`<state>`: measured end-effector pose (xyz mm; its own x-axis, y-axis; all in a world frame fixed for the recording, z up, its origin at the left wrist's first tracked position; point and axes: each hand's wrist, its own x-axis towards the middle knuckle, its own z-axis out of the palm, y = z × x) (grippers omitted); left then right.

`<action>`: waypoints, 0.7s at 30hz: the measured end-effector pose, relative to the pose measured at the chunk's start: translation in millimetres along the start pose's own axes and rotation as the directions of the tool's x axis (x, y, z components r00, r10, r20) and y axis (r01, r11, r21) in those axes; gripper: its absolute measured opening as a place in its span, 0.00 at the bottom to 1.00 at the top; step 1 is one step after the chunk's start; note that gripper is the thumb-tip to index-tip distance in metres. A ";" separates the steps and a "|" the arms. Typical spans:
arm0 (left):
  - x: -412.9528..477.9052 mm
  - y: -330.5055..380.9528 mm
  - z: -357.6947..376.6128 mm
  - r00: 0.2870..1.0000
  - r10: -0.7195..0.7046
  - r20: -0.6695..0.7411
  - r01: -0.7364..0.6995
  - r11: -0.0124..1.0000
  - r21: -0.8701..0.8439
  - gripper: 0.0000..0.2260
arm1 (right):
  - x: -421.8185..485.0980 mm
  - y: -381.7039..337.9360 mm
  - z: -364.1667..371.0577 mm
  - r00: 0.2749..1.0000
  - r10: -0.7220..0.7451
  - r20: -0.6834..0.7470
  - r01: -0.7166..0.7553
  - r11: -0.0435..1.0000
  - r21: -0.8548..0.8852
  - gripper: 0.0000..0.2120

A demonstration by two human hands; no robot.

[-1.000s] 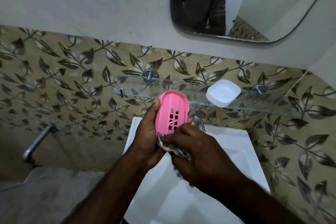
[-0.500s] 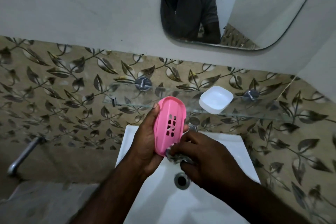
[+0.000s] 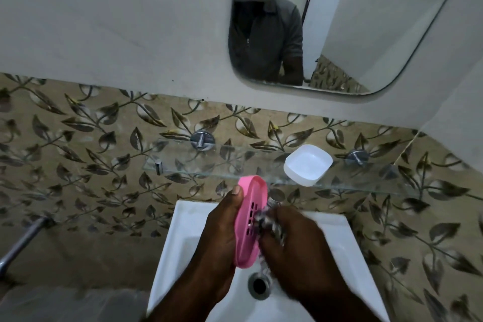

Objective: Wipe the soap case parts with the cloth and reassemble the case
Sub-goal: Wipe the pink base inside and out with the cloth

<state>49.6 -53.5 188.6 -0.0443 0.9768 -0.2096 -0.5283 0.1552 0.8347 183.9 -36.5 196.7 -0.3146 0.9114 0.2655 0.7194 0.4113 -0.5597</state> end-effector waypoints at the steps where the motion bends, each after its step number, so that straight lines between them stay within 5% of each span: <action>1: 1.0 0.8 -2.4 1.000 0.002 -0.019 -0.002 1.000 -0.005 0.28 | -7.7 -1.4 4.5 0.999 0.009 0.053 -0.011 1.000 0.026 0.08; 4: 2.5 6.6 -6.8 1.000 -0.004 -0.006 0.004 0.999 -0.039 0.30 | -14.0 -6.9 6.5 0.993 0.022 0.112 -0.040 0.986 0.163 0.08; 11: -0.3 9.2 -2.2 0.997 0.020 0.070 -0.019 1.000 -0.007 0.23 | 24.2 -3.4 -12.5 0.980 0.064 -0.191 -0.012 0.964 0.264 0.08; 17: -2.5 4.8 -6.7 0.997 -0.052 0.050 0.055 0.997 -0.053 0.26 | -5.7 -8.5 5.2 0.991 0.122 -0.051 -0.096 0.930 0.356 0.10; 21: -5.4 4.1 -4.2 0.995 -0.022 0.097 0.028 0.998 -0.055 0.22 | 17.8 -5.8 -7.8 0.972 0.165 -0.165 -0.088 0.913 0.398 0.07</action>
<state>44.1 -58.7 191.0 0.0497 0.9827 -0.1782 -0.5752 0.1740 0.7993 179.0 -22.8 210.8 -0.0850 0.9517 0.2950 0.4379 0.3016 -0.8469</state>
